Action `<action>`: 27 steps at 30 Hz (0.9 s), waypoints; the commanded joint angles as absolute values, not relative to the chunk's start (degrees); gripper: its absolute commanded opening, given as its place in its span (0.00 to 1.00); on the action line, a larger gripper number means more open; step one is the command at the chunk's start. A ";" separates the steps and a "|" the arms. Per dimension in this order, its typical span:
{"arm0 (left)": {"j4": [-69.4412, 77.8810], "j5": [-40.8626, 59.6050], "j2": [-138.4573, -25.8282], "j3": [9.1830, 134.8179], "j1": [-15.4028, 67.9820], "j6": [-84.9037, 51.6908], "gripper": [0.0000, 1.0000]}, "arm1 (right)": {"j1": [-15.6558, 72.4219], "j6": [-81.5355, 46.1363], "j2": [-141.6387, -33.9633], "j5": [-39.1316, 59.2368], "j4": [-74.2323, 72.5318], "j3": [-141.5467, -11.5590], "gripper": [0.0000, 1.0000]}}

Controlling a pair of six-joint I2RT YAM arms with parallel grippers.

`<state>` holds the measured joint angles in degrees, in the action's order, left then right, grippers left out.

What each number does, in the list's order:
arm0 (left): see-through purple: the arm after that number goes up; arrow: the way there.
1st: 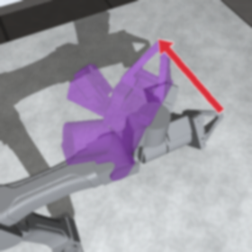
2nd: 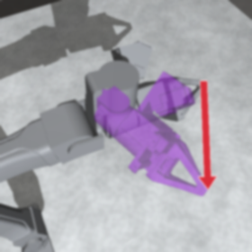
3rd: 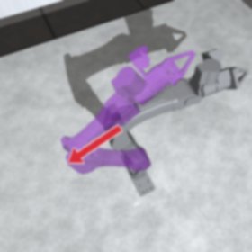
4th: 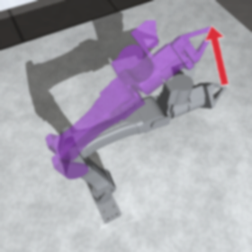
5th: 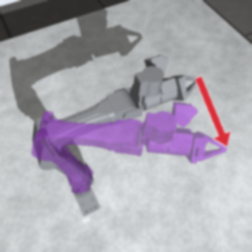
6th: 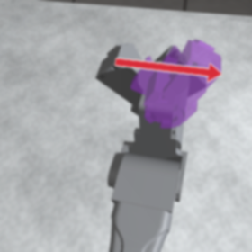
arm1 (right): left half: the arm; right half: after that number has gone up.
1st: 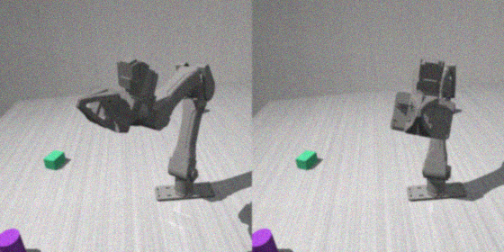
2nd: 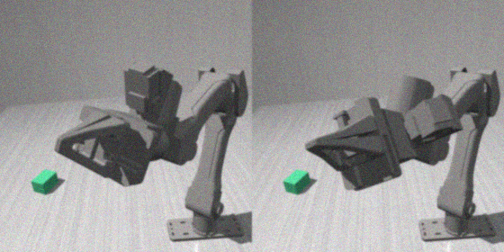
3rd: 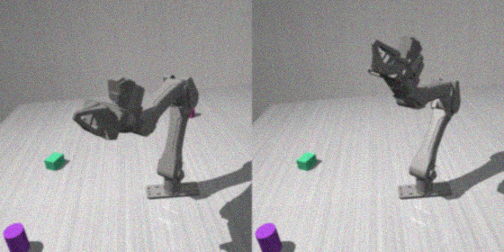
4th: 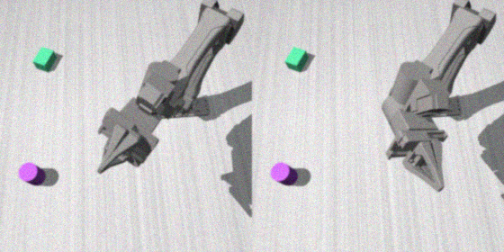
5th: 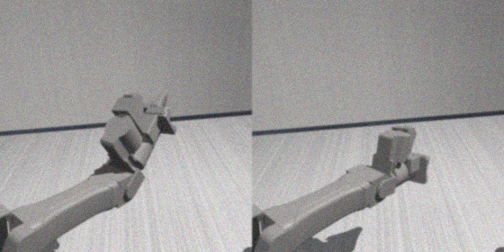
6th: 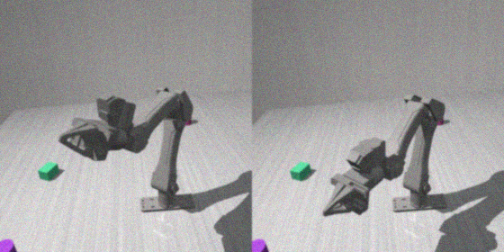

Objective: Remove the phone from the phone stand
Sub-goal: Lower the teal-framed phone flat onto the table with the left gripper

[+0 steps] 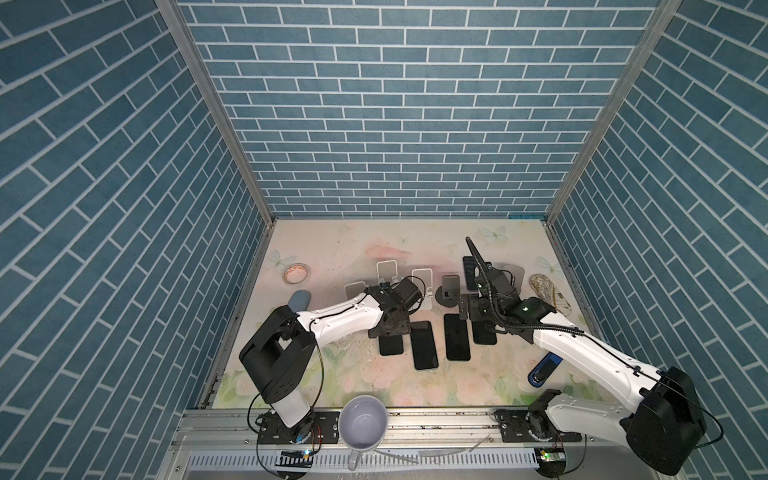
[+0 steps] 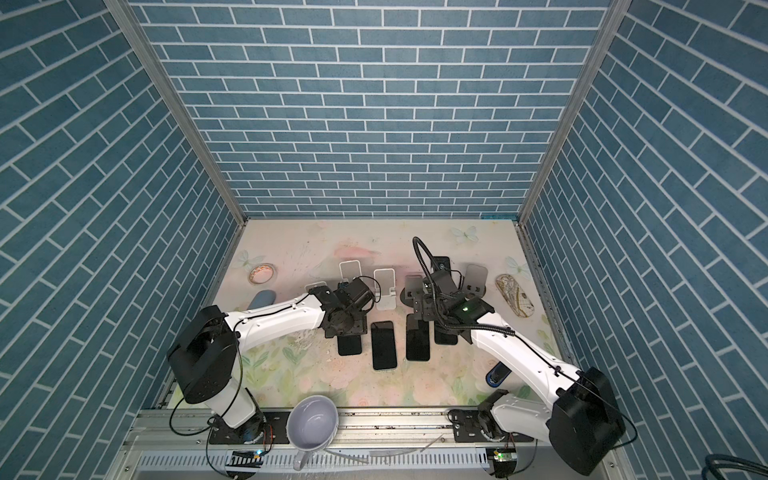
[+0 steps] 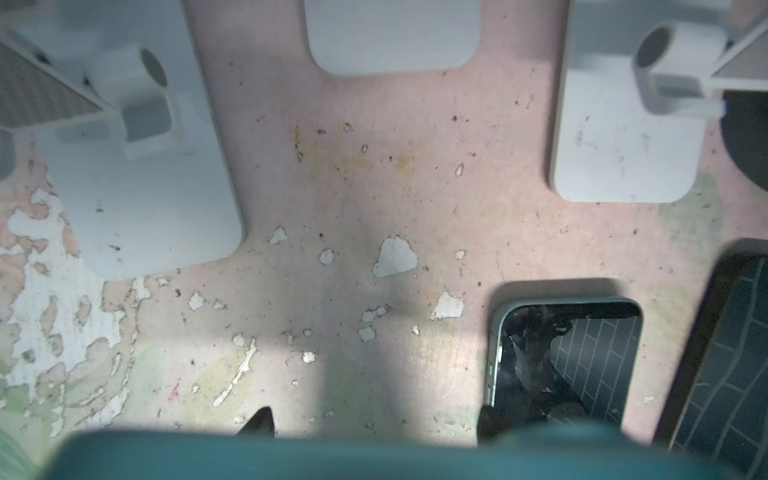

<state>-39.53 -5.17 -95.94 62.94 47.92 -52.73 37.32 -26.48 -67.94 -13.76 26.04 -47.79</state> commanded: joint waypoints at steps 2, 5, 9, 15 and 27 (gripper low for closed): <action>-41.36 -3.53 -96.99 62.87 48.21 -53.55 0.40 | 37.09 -24.87 -68.36 -14.94 25.18 -46.56 0.99; -41.89 -2.67 -97.75 62.97 48.21 -53.48 0.40 | 37.09 -24.79 -68.64 -14.68 25.05 -46.72 0.99; -42.18 -2.20 -98.55 62.97 48.25 -53.58 0.41 | 37.09 -24.78 -68.91 -14.68 24.82 -46.52 0.99; -44.28 -2.70 -100.50 64.25 48.26 -52.92 0.43 | 37.06 -24.79 -69.35 -14.51 24.43 -46.29 0.99; -48.52 -1.96 -105.74 68.29 48.25 -51.27 0.44 | 37.08 -24.43 -68.91 -14.69 23.91 -45.46 0.99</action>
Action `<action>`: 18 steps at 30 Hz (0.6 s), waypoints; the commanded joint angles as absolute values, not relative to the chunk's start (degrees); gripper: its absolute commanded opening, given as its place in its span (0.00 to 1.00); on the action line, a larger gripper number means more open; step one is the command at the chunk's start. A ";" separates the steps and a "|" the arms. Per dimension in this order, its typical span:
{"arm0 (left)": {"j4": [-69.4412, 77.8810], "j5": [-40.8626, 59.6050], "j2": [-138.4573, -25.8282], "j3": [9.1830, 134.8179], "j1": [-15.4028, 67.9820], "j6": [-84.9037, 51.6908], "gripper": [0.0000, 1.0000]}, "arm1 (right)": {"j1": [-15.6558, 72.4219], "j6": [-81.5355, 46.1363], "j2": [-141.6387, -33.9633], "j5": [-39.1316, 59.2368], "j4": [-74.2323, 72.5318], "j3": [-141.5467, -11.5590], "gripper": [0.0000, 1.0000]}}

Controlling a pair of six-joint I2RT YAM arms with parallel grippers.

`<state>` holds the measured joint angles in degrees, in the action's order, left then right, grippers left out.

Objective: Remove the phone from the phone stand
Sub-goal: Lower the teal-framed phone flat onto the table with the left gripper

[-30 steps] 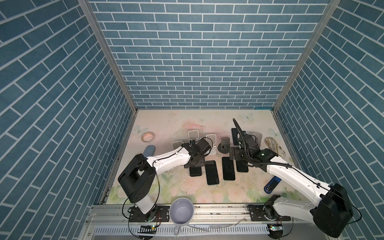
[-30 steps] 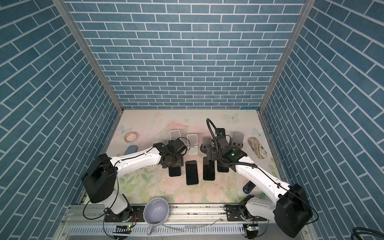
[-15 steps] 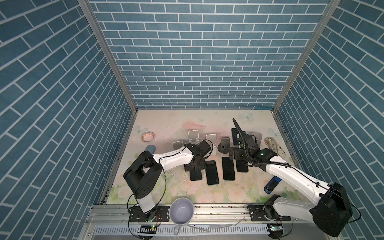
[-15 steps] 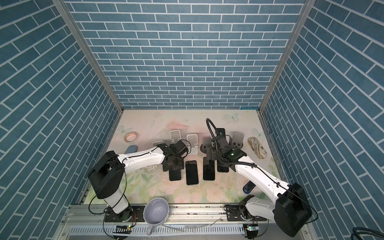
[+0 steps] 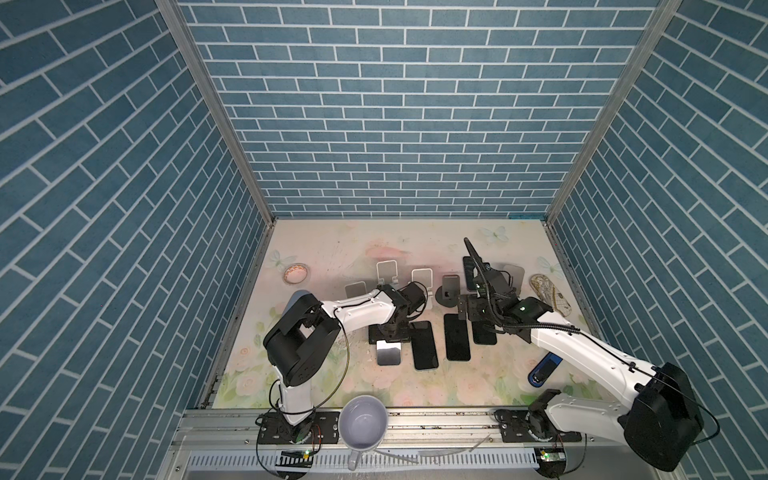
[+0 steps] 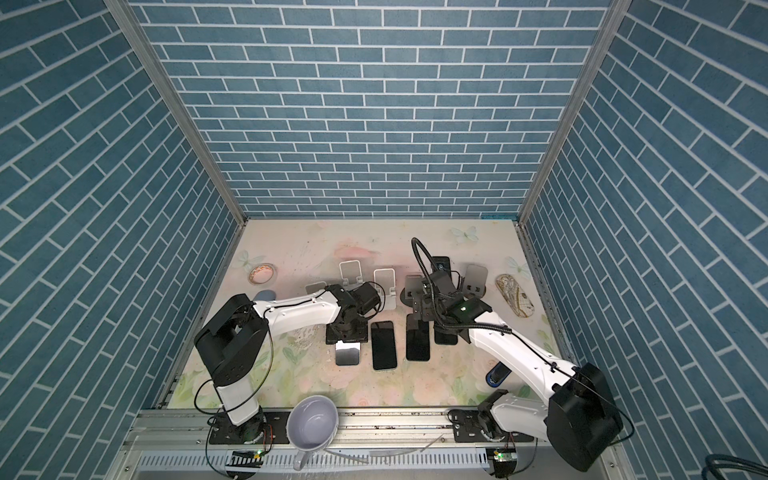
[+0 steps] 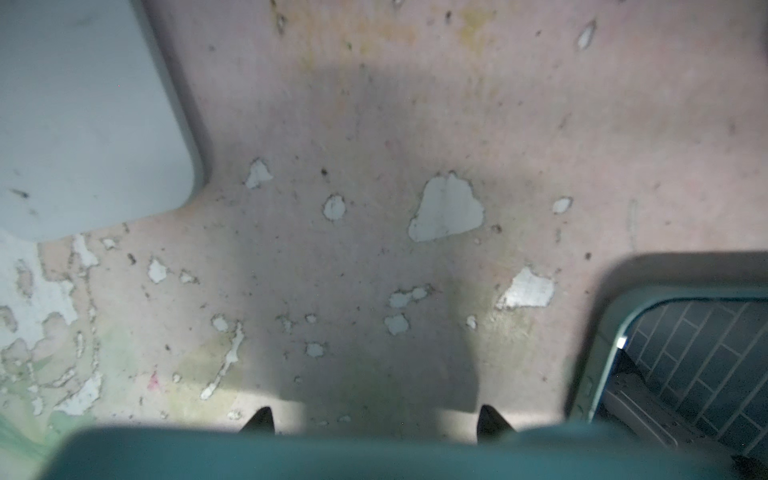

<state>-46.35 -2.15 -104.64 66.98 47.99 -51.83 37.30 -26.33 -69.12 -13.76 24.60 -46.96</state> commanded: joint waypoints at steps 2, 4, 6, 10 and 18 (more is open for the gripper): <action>-48.44 -1.36 -106.49 68.29 48.25 -51.43 0.45 | 37.00 -24.35 -68.67 -14.71 23.95 -45.36 0.99; -48.34 -0.52 -107.17 68.29 48.26 -51.63 0.45 | 37.00 -24.26 -68.39 -14.85 23.90 -45.27 0.99; -48.50 0.06 -107.87 68.23 48.25 -51.84 0.46 | 37.00 -24.17 -68.03 -14.85 23.59 -45.01 0.99; -49.04 -0.07 -108.54 68.03 48.25 -52.42 0.48 | 37.08 -24.08 -67.76 -15.11 23.05 -44.67 0.99; -47.86 -0.19 -109.15 67.59 48.25 -53.44 0.52 | 36.83 -23.99 -67.76 -15.12 22.50 -44.61 0.99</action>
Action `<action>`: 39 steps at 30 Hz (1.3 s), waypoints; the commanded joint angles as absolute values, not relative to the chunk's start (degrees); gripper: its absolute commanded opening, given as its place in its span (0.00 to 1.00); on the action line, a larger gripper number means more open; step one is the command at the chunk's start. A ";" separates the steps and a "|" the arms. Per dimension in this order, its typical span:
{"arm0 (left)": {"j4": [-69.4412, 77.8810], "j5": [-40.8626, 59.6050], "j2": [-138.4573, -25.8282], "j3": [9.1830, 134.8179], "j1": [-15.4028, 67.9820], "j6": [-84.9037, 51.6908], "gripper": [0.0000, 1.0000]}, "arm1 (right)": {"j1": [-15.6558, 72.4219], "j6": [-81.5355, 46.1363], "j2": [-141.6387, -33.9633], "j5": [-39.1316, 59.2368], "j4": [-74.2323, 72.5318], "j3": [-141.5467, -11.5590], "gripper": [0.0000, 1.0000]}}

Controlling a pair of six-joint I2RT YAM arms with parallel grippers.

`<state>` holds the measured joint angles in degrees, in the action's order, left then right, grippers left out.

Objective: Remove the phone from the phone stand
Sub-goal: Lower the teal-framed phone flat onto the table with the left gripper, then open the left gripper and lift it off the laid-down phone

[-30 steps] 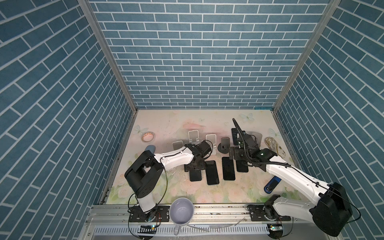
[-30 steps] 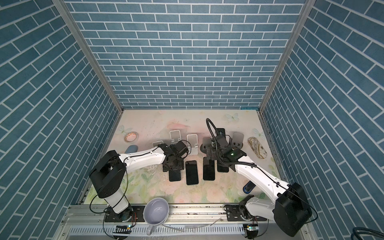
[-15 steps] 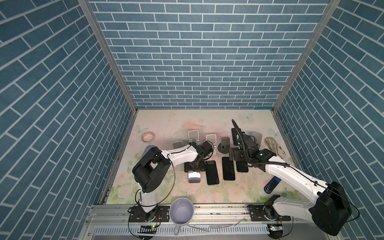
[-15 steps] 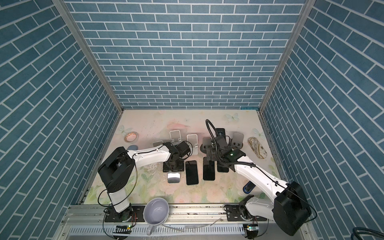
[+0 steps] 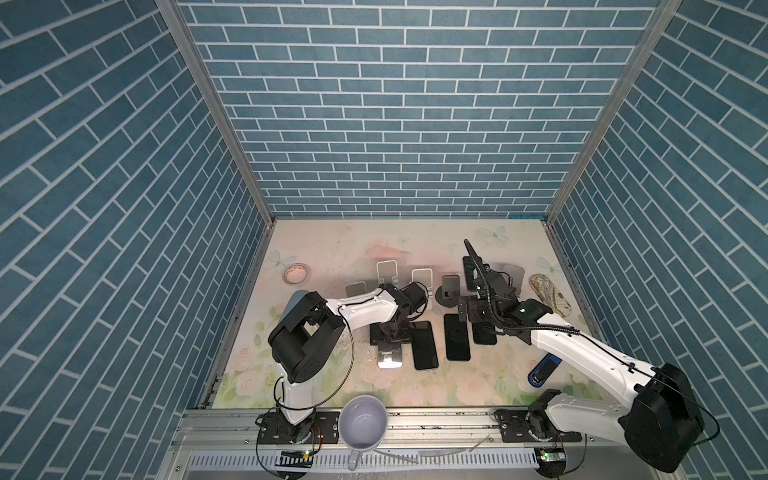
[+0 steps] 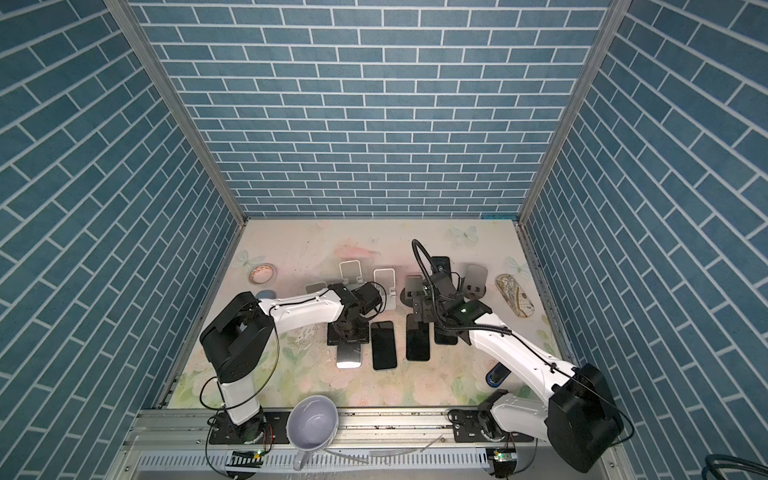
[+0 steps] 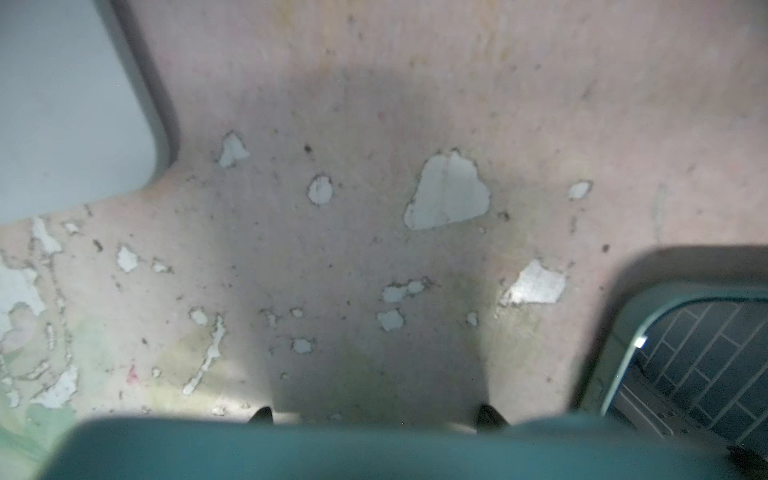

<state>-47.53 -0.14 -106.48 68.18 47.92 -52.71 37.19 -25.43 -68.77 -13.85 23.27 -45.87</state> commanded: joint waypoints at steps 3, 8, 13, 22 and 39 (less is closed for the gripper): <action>-47.42 -0.09 -109.38 67.33 48.25 -53.63 0.53 | 36.91 -23.82 -67.68 -15.20 22.53 -44.63 0.99; -47.13 -0.09 -109.42 67.15 48.25 -54.01 0.56 | 36.84 -23.99 -67.50 -15.10 22.56 -44.22 0.99; -46.93 -0.26 -109.47 67.15 48.25 -54.06 0.60 | 36.72 -24.15 -66.90 -15.16 22.32 -43.78 0.99; -46.76 -0.34 -109.36 66.97 48.25 -54.40 0.66 | 36.77 -24.26 -66.01 -15.45 22.15 -43.07 0.99; -46.16 -0.79 -109.25 66.12 48.25 -54.95 0.77 | 36.68 -24.70 -64.43 -15.60 21.98 -41.91 0.99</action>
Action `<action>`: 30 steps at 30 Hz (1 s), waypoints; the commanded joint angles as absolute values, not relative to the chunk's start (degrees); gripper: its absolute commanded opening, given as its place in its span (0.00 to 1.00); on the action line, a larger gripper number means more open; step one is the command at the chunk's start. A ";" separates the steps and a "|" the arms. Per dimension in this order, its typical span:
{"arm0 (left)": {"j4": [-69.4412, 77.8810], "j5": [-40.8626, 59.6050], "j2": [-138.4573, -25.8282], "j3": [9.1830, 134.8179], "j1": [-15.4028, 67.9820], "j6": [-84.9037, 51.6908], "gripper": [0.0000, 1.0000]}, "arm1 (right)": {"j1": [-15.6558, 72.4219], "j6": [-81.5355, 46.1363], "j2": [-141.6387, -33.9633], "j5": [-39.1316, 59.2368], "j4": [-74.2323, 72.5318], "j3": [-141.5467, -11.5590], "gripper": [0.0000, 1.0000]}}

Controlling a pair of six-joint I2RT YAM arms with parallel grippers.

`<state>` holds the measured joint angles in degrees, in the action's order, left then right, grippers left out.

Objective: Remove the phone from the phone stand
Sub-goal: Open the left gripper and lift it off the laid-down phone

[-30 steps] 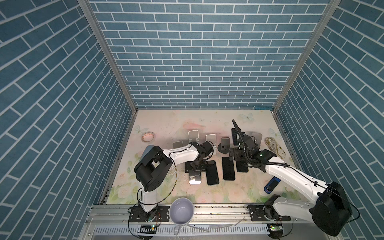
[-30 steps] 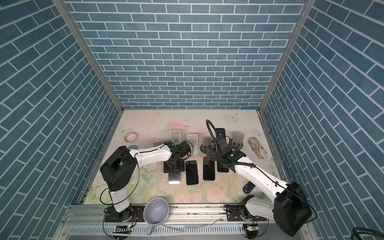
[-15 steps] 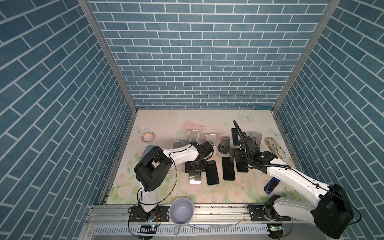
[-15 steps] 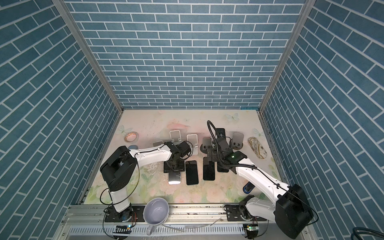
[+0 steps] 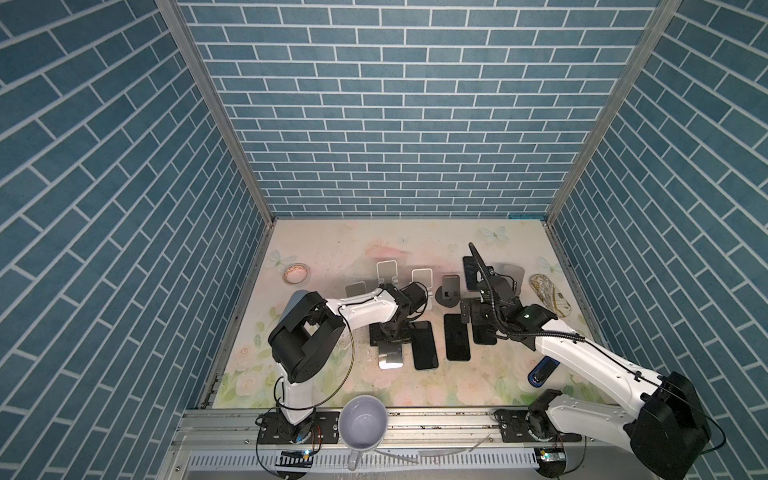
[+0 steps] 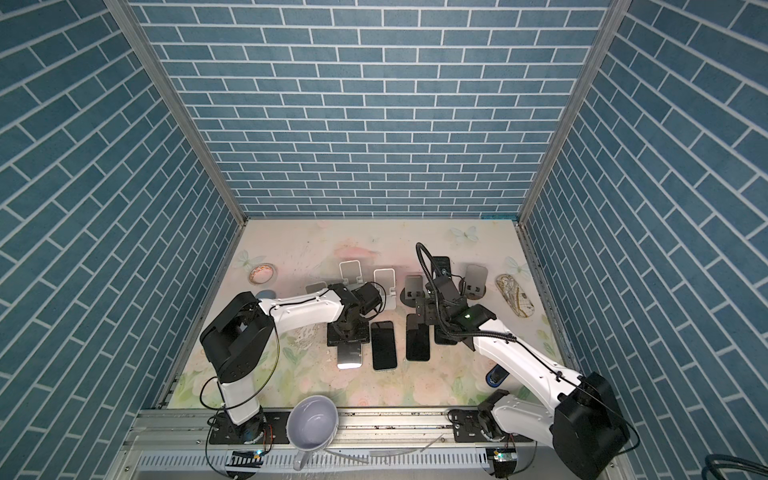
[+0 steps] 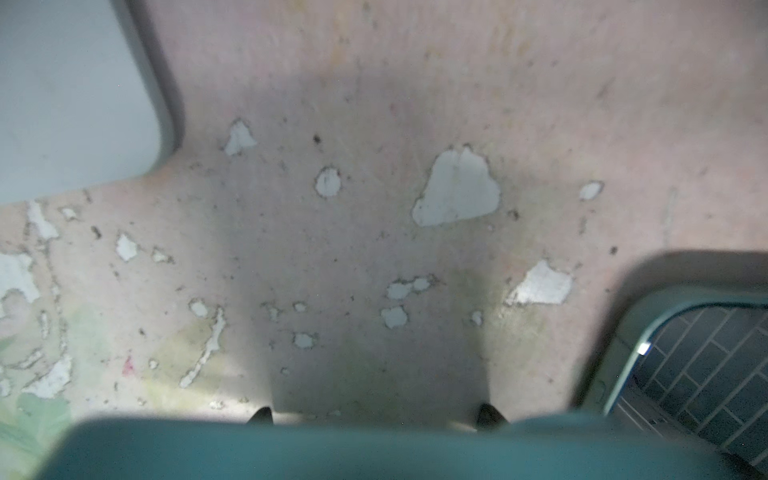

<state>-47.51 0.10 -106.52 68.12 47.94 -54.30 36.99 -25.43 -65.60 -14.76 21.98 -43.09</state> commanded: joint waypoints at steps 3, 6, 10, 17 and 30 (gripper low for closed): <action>-45.91 -0.79 -109.13 65.85 48.25 -54.94 0.79 | 36.59 -24.76 -64.34 -15.64 21.97 -41.91 0.99; -45.62 -0.79 -108.98 65.49 48.25 -55.09 0.81 | 36.65 -24.87 -64.16 -15.53 22.03 -41.82 0.99; -45.48 -0.80 -108.81 65.24 48.25 -55.10 0.82 | 36.65 -24.96 -63.98 -15.53 22.10 -41.70 0.99; -45.35 -0.79 -108.62 65.20 48.25 -55.09 0.83 | 36.68 -25.05 -63.72 -15.43 22.19 -41.49 0.99; -40.36 -2.00 -103.35 63.74 48.34 -52.03 0.93 | 36.65 -25.05 -64.24 -15.16 22.63 -42.00 0.99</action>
<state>-42.46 -0.32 -104.49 65.28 47.99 -53.54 36.88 -25.43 -64.82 -14.76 21.93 -42.68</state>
